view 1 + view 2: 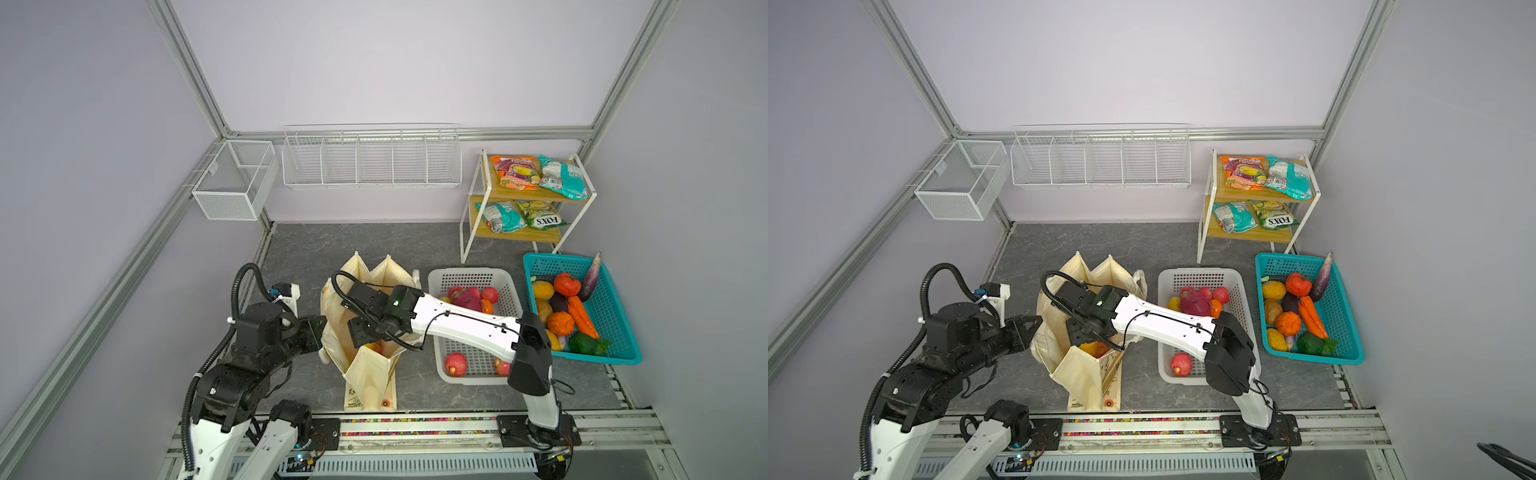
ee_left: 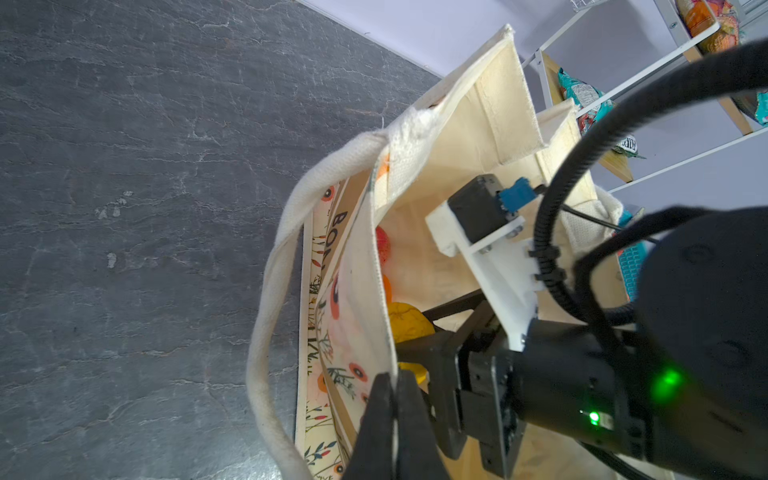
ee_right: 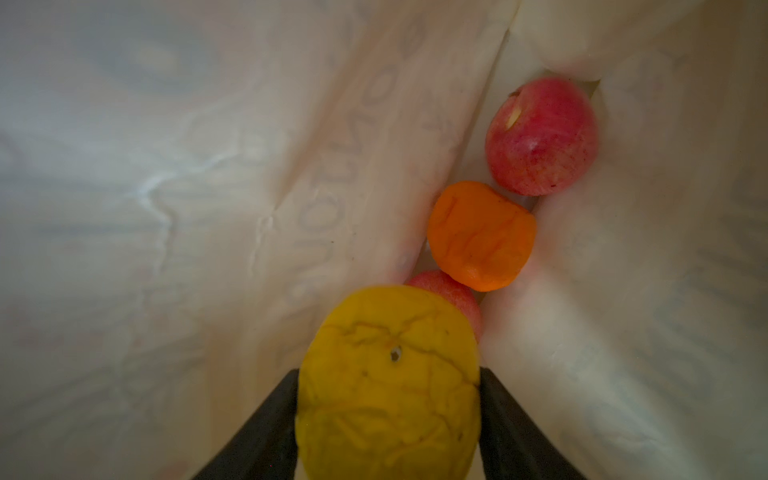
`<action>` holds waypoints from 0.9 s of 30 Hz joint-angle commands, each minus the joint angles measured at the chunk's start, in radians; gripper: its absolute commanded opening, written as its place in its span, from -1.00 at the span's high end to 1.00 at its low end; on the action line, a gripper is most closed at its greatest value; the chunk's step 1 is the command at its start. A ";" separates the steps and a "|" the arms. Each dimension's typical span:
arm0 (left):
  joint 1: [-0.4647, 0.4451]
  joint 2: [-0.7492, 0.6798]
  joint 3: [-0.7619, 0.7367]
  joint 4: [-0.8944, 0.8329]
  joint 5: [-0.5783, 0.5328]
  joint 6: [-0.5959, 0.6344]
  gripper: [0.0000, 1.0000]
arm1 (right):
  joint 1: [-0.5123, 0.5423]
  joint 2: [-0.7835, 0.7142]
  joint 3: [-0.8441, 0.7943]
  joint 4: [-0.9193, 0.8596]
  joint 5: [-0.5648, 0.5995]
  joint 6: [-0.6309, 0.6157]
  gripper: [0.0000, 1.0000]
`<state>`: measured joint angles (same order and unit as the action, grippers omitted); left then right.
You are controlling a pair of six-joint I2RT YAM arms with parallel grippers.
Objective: Place the food into the grocery bag and tie it
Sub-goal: 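Lower the yellow fruit into the bag mouth and open the right gripper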
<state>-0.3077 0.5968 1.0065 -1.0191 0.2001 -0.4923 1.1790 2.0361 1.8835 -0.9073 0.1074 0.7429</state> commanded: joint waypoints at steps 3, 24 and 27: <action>0.000 0.004 0.052 -0.020 0.006 0.007 1.00 | -0.015 0.050 0.010 -0.043 0.015 -0.013 -0.29; 0.000 0.011 0.029 -0.005 -0.005 0.012 1.00 | -0.040 0.135 -0.041 -0.042 0.017 -0.040 -0.63; 0.000 0.008 0.022 -0.003 -0.005 0.014 1.00 | -0.041 0.126 -0.027 -0.070 0.037 -0.045 -0.78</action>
<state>-0.3077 0.6079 1.0298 -1.0302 0.1989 -0.4919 1.1419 2.1677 1.8523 -0.9237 0.1146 0.7048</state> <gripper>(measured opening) 0.048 0.877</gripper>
